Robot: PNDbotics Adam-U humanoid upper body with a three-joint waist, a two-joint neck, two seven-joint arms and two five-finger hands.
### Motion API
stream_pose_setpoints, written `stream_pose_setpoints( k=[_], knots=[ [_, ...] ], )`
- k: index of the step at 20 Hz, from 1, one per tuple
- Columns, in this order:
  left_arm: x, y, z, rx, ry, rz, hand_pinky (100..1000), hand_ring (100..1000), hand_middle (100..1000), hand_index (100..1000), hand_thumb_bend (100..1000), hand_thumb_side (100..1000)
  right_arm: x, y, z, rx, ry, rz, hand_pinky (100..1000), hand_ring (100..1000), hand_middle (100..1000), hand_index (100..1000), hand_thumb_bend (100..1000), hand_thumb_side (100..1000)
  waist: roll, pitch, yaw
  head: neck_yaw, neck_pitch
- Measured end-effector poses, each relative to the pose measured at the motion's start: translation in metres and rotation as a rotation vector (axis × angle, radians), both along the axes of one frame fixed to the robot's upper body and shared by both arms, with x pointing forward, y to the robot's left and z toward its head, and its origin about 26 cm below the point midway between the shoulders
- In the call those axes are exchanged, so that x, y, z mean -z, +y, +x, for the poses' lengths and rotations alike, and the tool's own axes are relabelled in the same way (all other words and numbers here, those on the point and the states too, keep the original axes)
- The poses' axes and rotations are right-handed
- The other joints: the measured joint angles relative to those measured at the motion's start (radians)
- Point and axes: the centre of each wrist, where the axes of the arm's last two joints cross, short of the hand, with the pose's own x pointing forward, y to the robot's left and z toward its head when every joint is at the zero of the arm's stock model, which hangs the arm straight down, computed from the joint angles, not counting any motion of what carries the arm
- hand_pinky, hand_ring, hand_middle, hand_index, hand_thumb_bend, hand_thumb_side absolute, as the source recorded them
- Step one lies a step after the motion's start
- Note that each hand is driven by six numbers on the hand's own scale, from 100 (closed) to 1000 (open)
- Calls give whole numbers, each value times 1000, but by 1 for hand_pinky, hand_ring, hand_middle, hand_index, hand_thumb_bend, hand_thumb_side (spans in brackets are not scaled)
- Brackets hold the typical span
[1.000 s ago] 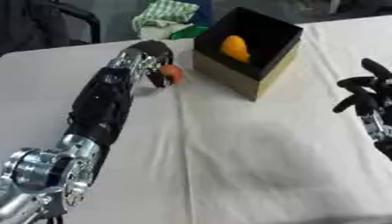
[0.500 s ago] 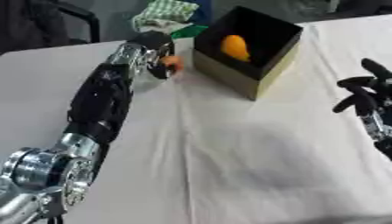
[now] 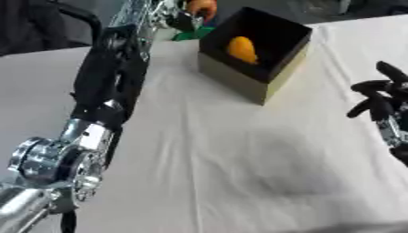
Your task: Pick up objects on the table and place them in the box.
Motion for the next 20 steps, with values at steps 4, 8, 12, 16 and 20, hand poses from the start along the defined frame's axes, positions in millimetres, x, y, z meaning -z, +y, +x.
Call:
stream_pose_setpoints(
  k=[4,8,12,16,20],
  knots=[
    [7,-32,-5,88,-23,-19,608,437,426,570,100,168,-1,2,0,-12,-3,-5,965,537,721,1000,100,540,3,3,-14,11,-2],
    [20,-54,-9,134,-13,8,613,449,442,585,100,169,-2,3,1,-17,-5,-8,965,536,720,1000,100,542,6,11,-24,20,-2],
    [38,-58,-10,112,15,40,613,456,451,596,100,173,-3,3,1,-18,-9,-8,966,536,720,1000,100,543,7,18,-27,21,-2],
    [51,-53,-7,50,44,32,633,512,522,676,100,171,-3,3,2,-19,-10,-8,966,536,720,1000,100,544,9,21,-27,21,-6],
    [59,-48,-5,11,67,18,685,621,674,808,203,160,-3,3,2,-19,-10,-8,966,536,720,1000,100,544,10,22,-26,20,-9]
  ],
)
